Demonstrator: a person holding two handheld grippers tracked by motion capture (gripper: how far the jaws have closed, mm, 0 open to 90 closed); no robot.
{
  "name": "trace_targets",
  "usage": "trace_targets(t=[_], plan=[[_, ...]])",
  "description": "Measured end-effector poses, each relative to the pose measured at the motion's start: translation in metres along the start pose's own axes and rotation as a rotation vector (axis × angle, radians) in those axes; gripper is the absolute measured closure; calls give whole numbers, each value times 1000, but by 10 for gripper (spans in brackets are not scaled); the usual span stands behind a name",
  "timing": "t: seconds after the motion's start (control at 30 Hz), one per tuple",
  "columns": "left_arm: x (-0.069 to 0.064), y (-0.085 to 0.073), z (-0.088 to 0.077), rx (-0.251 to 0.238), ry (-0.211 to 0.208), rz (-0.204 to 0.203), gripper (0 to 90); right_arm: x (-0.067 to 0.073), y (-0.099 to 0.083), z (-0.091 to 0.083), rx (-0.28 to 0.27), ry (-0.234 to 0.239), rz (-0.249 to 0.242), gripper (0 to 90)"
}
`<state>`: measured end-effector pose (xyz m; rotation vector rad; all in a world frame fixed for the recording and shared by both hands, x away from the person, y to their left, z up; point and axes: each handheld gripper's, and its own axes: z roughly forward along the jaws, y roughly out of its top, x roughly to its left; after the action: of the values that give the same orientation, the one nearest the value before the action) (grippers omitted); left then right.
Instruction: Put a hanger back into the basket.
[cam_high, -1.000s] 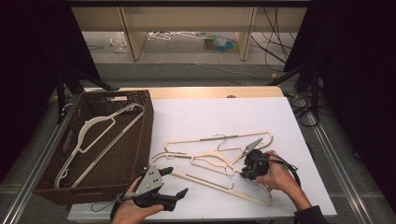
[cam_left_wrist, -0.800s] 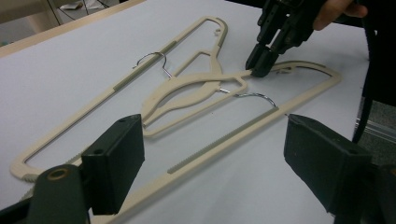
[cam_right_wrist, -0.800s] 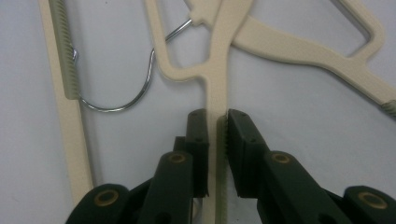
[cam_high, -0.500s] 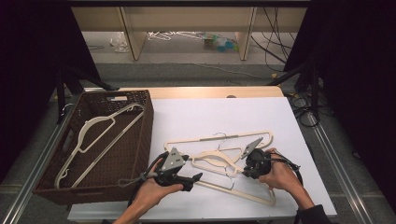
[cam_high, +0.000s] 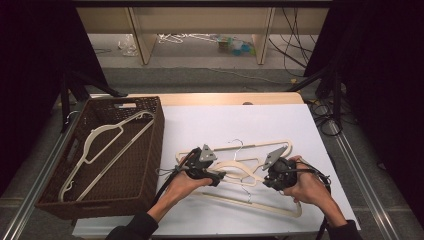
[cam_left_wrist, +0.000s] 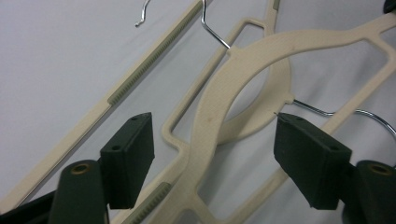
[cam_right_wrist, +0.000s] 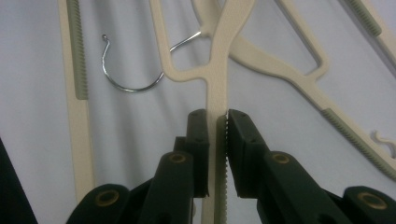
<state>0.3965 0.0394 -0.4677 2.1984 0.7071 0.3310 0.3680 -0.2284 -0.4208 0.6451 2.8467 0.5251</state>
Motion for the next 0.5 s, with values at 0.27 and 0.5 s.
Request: trace_targets(t=[0.27,0.5], plan=[[6,5,5,-7,-54,5,418,6,2,-11,-17,-8,-29,795],[-2,11,9,-8,-84,66,526,9,3,-14,-24,-15,-52,794]])
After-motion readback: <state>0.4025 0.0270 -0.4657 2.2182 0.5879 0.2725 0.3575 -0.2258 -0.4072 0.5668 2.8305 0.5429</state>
